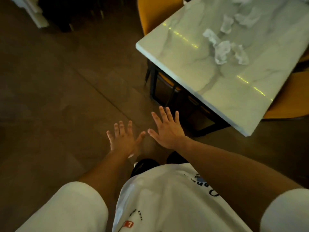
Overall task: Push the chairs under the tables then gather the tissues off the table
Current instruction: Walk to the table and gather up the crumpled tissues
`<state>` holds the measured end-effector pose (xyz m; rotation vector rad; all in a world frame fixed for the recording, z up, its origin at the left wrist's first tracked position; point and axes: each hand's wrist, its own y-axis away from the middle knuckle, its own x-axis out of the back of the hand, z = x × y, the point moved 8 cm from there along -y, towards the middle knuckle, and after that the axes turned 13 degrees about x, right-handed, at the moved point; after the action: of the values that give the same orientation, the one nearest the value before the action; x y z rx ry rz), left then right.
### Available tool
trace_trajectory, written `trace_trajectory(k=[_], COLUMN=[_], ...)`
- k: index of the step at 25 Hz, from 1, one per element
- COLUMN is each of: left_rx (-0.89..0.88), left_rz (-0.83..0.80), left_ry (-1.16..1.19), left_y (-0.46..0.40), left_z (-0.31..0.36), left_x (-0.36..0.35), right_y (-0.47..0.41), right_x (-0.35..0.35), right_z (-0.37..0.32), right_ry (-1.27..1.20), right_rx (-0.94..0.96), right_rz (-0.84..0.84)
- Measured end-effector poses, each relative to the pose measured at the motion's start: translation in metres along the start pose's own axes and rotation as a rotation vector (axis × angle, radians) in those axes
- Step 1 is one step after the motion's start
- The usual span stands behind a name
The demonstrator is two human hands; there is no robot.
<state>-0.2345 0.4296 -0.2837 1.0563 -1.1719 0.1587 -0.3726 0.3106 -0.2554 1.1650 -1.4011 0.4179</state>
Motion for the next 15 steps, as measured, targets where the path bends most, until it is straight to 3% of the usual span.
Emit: trace_trajectory(k=[7, 15], left_rx=[-0.249, -0.310], left_rz=[0.065, 0.086], left_ry=[-0.135, -0.283], left_y=[-0.083, -0.165], left_z=[0.123, 0.246], left_x=[0.074, 0.155], right_y=[-0.026, -0.063], right_x=[0.033, 0.077], right_z=[0.121, 0.258], right_ry=[-0.062, -0.181], right_rx=[-0.244, -0.393], right_rz=[0.084, 0.138])
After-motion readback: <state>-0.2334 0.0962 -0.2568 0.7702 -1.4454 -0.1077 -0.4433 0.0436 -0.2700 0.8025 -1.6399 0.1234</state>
